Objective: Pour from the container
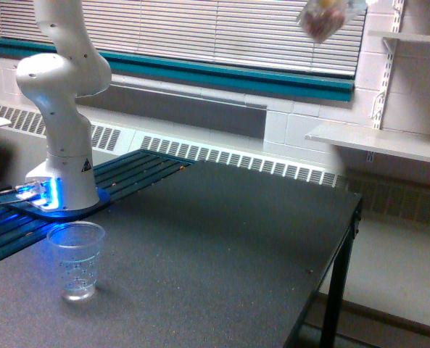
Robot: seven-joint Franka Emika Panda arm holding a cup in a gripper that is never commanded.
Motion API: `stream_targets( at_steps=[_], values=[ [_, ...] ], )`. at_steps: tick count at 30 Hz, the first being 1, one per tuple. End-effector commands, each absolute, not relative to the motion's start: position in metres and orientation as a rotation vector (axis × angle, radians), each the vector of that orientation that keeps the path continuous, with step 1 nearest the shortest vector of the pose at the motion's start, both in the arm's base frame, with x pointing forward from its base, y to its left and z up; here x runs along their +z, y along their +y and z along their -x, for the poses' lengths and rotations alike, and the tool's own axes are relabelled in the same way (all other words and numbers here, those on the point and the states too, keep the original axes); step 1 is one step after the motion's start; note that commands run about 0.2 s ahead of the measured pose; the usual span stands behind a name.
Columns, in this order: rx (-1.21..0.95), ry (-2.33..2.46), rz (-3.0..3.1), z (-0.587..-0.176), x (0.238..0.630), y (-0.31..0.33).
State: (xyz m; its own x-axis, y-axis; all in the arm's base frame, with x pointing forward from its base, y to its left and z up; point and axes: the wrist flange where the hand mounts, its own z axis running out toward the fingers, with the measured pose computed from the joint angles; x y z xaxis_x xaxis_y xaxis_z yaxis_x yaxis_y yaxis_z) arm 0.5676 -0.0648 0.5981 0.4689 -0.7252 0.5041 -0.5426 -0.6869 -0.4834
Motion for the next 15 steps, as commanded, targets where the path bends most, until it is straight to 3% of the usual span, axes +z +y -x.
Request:
stream_targets(
  at_steps=[1, 15],
  values=[
    [-1.008, 1.135, 2.507, -0.56, 0.574, -0.079],
    [-0.953, 1.298, 2.51, -0.523, 0.519, -0.111]
  ],
)
